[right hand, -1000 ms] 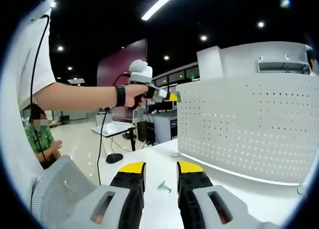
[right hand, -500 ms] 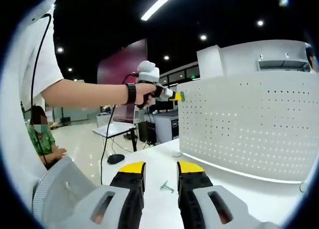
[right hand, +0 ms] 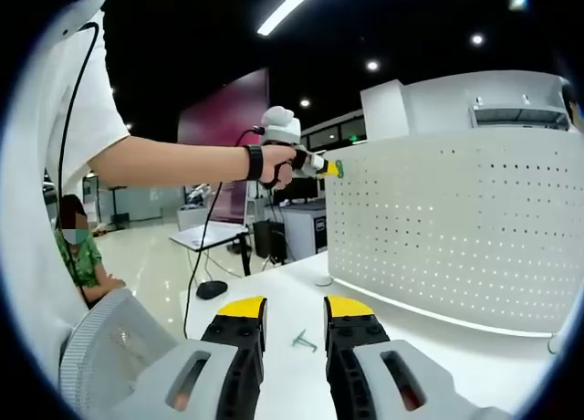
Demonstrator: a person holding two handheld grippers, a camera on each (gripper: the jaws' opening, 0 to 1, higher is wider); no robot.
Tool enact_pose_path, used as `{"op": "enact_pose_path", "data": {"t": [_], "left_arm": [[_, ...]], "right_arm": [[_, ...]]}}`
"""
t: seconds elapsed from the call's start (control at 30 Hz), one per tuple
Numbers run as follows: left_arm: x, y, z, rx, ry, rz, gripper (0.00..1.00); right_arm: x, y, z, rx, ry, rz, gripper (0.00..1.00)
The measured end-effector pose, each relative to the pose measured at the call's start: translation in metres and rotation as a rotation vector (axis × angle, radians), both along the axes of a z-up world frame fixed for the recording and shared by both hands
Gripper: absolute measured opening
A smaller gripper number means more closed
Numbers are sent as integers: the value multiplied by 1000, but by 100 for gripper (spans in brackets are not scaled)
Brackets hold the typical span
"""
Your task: Insert the hook assembly into the mounting plate slot until the hook locks in place.
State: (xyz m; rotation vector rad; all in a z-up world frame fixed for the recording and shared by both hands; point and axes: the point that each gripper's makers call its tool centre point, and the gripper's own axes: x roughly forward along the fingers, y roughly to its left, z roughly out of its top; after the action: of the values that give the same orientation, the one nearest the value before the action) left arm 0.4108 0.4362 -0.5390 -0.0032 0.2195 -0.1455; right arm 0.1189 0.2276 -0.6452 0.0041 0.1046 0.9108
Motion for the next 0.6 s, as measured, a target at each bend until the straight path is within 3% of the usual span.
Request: {"op": "enact_pose_path", "data": {"t": [0.6], "left_arm": [[18, -5, 1, -8, -16, -7, 2]], "right_arm": [[2, -6, -1, 4, 11, -27, 24]]}}
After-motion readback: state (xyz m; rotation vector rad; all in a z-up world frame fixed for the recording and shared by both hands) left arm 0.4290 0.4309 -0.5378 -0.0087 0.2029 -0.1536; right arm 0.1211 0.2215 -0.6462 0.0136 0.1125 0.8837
